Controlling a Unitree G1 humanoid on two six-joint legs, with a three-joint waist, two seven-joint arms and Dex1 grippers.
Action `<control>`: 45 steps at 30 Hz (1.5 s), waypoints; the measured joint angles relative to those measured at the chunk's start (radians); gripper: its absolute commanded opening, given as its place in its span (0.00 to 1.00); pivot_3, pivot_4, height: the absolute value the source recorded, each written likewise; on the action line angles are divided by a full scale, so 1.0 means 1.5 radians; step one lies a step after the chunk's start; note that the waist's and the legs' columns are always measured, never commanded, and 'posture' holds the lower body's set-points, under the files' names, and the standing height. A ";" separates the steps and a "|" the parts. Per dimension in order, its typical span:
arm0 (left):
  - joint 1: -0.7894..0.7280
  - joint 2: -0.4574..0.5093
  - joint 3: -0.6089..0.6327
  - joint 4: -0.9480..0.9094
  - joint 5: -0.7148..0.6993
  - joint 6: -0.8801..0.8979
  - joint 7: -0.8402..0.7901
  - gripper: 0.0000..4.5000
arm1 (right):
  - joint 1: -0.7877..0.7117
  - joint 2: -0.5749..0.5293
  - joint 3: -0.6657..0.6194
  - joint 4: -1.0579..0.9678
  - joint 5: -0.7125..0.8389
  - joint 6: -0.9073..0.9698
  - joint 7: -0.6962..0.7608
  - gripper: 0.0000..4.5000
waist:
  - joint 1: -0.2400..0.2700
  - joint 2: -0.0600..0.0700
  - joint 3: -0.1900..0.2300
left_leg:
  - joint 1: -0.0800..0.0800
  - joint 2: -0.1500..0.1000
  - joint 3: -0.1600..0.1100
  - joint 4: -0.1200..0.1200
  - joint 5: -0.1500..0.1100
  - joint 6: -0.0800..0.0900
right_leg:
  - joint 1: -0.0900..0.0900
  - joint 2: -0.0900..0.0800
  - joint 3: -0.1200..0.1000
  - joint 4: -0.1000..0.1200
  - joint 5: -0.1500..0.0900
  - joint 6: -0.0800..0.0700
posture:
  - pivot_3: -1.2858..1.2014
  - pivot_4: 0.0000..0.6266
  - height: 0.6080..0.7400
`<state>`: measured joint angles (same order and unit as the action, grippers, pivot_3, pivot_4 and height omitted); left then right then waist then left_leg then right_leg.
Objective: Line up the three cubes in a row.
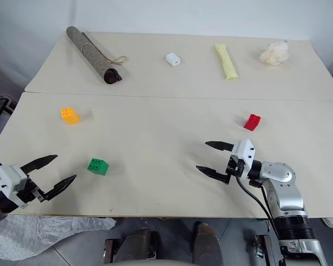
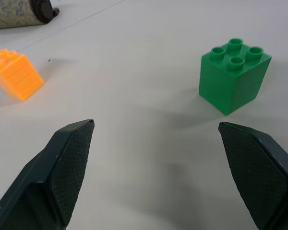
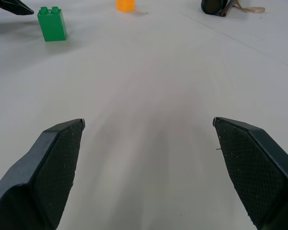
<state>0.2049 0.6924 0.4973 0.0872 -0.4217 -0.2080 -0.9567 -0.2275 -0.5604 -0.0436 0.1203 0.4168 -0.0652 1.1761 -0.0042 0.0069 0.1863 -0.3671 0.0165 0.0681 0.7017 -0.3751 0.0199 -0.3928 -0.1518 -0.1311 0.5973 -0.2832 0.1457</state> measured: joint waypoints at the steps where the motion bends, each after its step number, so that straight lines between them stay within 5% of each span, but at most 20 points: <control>1: 0.001 0.000 0.000 -0.001 0.000 0.001 0.001 0.97 | 0.000 0.000 0.000 0.000 0.000 0.000 0.001 1.00 | 0.000 0.000 0.000 | 0.000 0.000 0.000 0.000 0.000 0.000 | 0.000 0.000 0.000 0.000 0.000 0.000 | 0.52 0.24 1.00; 7: 0.009 0.002 0.016 -0.036 -0.065 0.100 0.006 0.97 | 0.028 0.002 -0.020 -0.030 0.017 0.008 -0.022 1.00 | 0.004 0.000 0.000 | 0.000 0.000 -0.001 0.000 0.000 0.000 | 0.000 0.000 0.000 0.000 0.000 0.000 | 0.52 0.24 1.00; 13: -0.106 0.018 0.015 -0.161 -0.157 0.217 0.045 0.97 | 0.174 -0.017 -0.199 -0.164 0.083 0.064 -0.139 1.00 | 0.023 0.000 0.000 | 0.000 -0.001 -0.002 0.000 0.000 0.000 | 0.001 -0.001 0.000 0.000 0.000 0.000 | 0.52 0.24 1.00; 19: -0.230 0.008 -0.175 -0.159 -0.133 0.257 -0.038 0.97 | 0.321 0.007 -0.404 -0.109 0.083 0.039 -0.256 1.00 | 0.021 0.001 -0.001 | 0.001 -0.001 0.005 0.000 0.000 0.000 | 0.001 0.001 0.001 0.000 0.000 0.000 | 0.52 0.24 1.00; 23: -0.290 -0.010 -0.231 -0.099 -0.102 0.243 -0.080 0.97 | 0.323 0.039 -0.417 -0.075 0.040 0.019 -0.328 1.00 | -0.004 0.001 -0.001 | 0.007 0.001 0.013 -0.004 0.001 -0.001 | 0.000 0.002 0.009 0.002 0.000 0.000 | 0.52 0.24 1.00; 29: -0.325 -0.020 -0.241 -0.073 -0.089 0.226 -0.104 0.97 | 0.243 0.040 -0.361 -0.150 0.009 0.087 -0.437 1.00 | -0.020 0.001 -0.001 | 0.011 0.002 0.015 -0.006 0.001 -0.001 | -0.002 0.002 0.015 0.006 0.000 -0.001 | 0.52 0.24 1.00; 37: -0.309 -0.025 -0.240 -0.064 -0.064 0.219 -0.105 0.97 | -0.032 -0.009 -0.268 -0.250 0.059 0.547 -0.671 1.00 | -0.006 0.001 -0.001 | 0.008 0.002 0.013 -0.003 0.000 -0.001 | -0.004 0.002 0.015 0.008 -0.001 -0.001 | 0.52 0.24 1.00; 45: -0.303 -0.031 -0.240 -0.085 -0.061 0.222 -0.091 0.97 | -0.170 0.047 -0.190 -0.178 0.001 0.637 -0.782 1.00 | 0.000 0.001 -0.001 | -0.001 0.000 0.017 -0.001 0.000 -0.001 | -0.013 0.001 0.015 0.010 -0.001 -0.001 | 0.52 0.24 1.00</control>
<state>-0.2501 0.6452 0.1381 -0.0396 -0.5133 0.1245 -1.0925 -0.4826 -0.4892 -0.3293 -0.1470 0.4180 0.8901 0.0026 -0.0040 0.0090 0.1842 -0.3679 0.0170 0.0933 0.6999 -0.3744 0.0188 -0.4122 -0.1497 -0.1086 0.6118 -0.2841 0.1440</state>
